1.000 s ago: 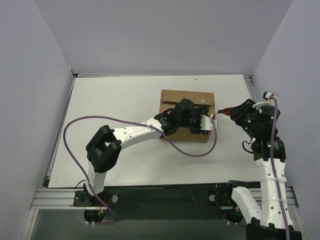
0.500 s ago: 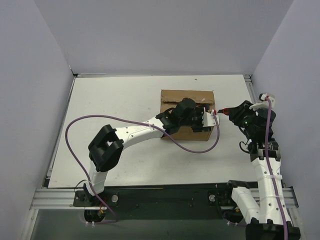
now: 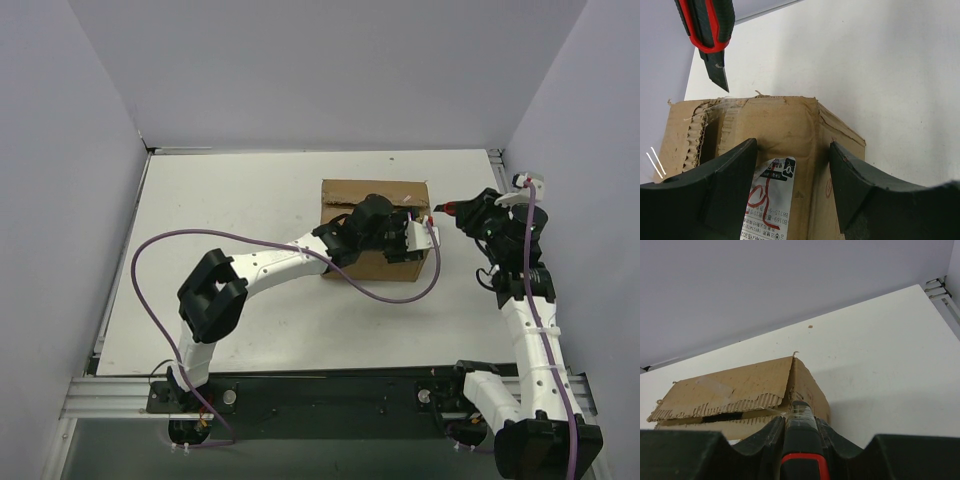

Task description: Unpack the express box

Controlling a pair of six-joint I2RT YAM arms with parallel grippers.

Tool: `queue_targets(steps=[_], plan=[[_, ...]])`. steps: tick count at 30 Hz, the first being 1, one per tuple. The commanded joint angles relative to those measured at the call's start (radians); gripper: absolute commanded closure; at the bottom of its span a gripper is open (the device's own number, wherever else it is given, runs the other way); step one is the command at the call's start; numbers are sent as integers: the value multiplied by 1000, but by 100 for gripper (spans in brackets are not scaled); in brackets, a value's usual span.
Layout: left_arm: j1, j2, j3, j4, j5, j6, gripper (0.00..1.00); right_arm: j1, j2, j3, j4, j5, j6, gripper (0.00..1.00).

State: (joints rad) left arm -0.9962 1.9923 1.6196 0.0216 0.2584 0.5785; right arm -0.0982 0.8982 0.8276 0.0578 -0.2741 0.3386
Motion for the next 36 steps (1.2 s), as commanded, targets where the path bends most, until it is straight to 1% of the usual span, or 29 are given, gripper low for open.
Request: queue_targets(steps=[1,15,25,30,34,36], plan=[[-2,14,46,-11,12,-28,32,-1,10,18,117,-27,-10,100],[-2,30,56,-8,15,-40,32,11,19,-1,79,-45,-24,100],[-2,49,66,12,-21,-72,33,38,-38,-10,-44,-51,-64,100],[2,72,89,15,-57,-123,37,58,-68,-5,-133,-47,-58,100],[7,86,105,15,-73,-150,44,81,-103,-1,-182,-25,-67,100],[10,94,109,17,-82,-166,45,86,-111,2,-219,-10,-64,100]])
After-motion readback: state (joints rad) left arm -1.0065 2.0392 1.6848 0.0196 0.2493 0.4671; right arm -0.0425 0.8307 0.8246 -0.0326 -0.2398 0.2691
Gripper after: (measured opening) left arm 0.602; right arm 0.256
